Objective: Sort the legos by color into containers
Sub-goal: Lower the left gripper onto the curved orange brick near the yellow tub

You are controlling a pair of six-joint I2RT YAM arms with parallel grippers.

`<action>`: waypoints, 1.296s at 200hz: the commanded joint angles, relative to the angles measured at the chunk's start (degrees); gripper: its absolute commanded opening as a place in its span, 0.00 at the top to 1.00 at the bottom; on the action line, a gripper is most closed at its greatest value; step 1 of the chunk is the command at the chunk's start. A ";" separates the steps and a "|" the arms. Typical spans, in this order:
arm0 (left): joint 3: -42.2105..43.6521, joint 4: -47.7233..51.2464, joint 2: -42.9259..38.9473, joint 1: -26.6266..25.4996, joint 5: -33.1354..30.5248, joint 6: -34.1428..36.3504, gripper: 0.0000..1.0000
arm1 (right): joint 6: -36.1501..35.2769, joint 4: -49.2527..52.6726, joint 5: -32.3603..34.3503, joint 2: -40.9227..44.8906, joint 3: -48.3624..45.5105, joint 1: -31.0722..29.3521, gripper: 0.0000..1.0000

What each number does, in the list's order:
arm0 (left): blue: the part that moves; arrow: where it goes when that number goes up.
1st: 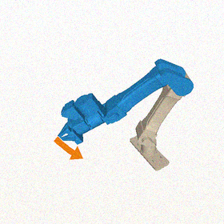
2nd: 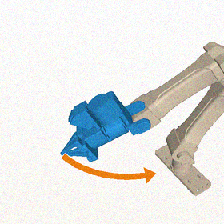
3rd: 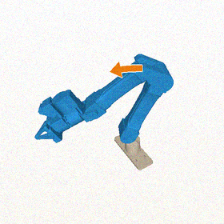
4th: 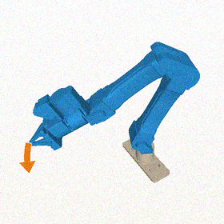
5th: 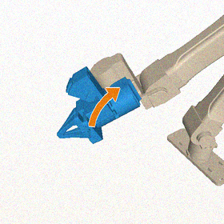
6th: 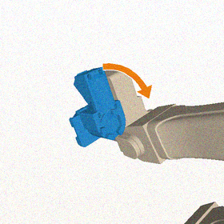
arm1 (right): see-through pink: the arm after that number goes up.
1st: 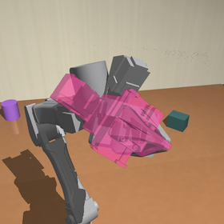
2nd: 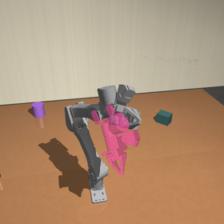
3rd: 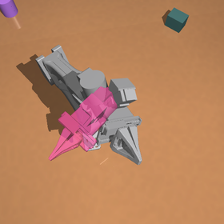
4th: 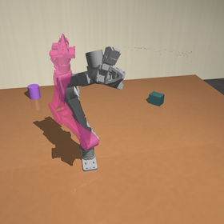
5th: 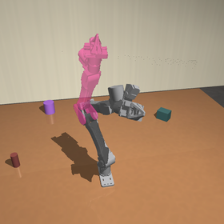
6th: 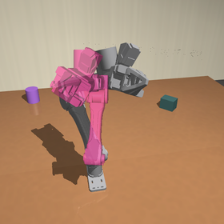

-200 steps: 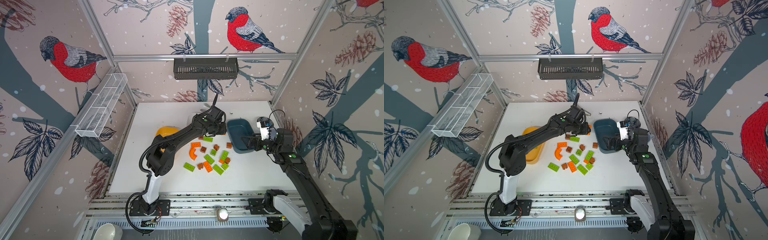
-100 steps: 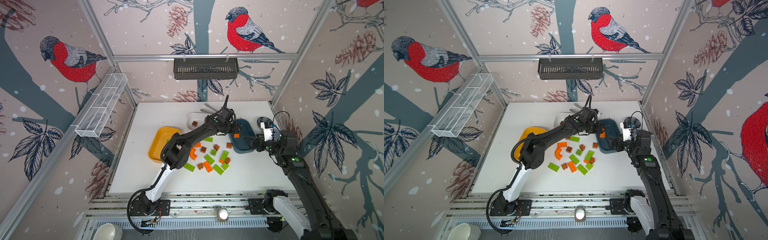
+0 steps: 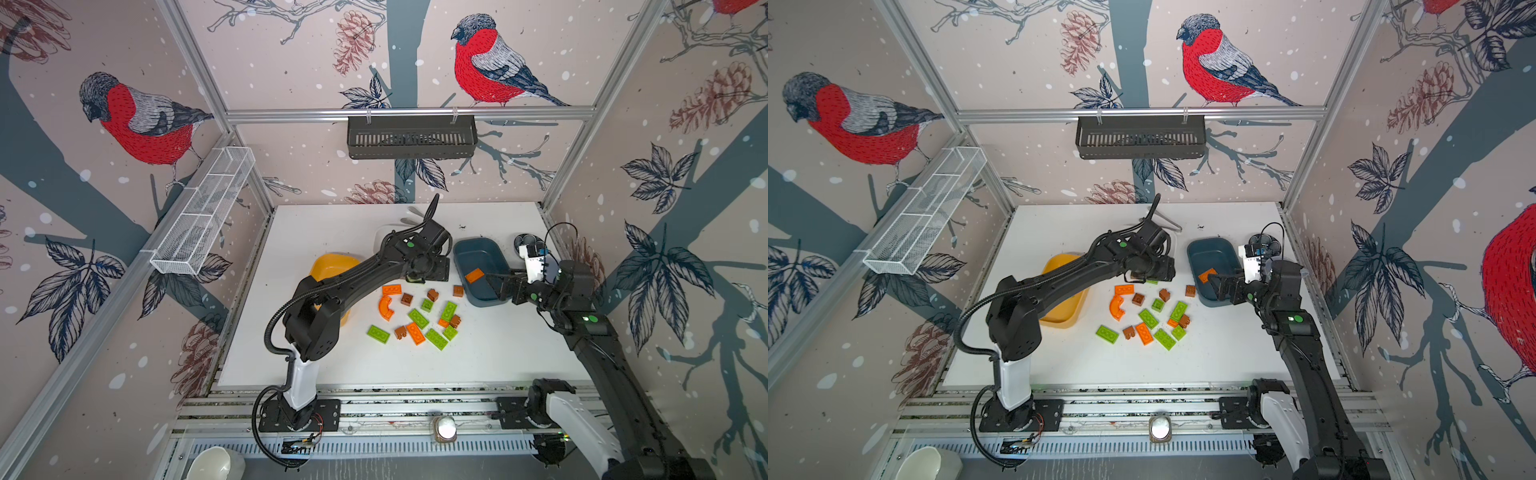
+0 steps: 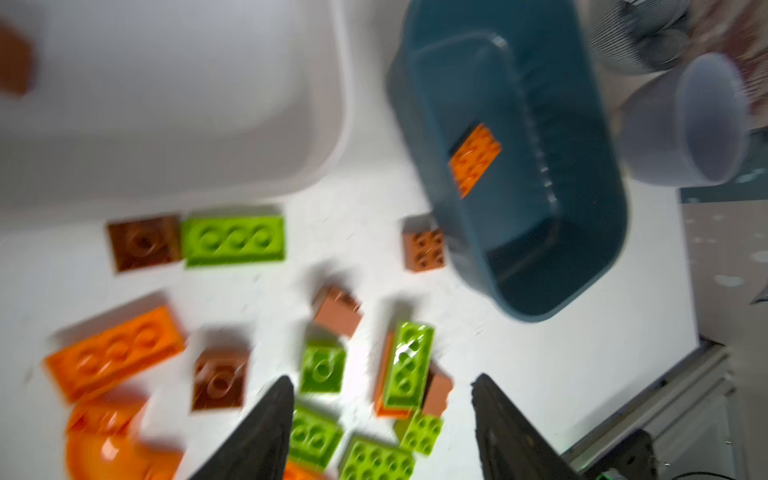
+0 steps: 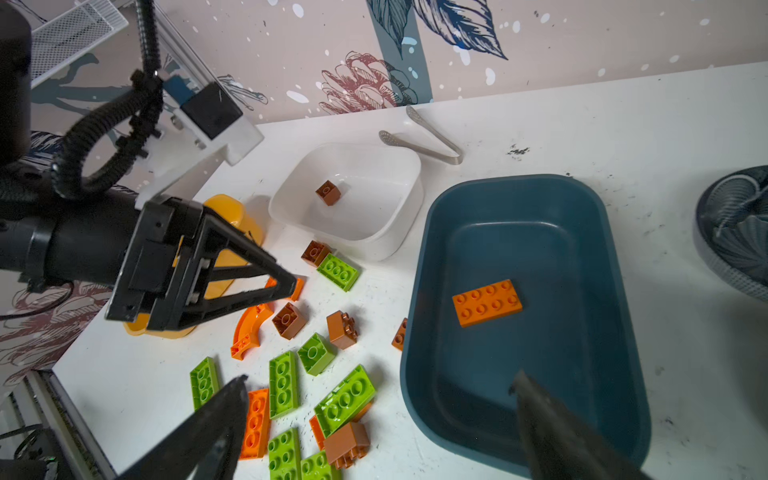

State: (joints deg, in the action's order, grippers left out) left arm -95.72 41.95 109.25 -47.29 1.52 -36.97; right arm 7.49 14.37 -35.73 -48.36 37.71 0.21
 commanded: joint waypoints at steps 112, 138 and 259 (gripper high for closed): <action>23.25 3.39 -6.64 0.63 -13.64 -28.24 0.36 | 2.65 -3.67 0.22 -2.27 -1.40 -9.61 0.01; 25.90 1.11 -5.93 0.99 -12.28 -29.37 0.37 | 2.87 -4.05 0.48 -2.44 -1.72 -10.21 0.00; 28.04 -2.82 -3.04 2.85 -12.68 -30.35 0.49 | 2.18 -4.22 0.57 -3.58 -1.50 -10.52 0.01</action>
State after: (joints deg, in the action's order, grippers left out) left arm -67.44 39.31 105.73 -44.71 -10.50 -67.20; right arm 10.31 11.73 -35.51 -51.66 35.99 -10.17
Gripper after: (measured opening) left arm 0.523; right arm 0.994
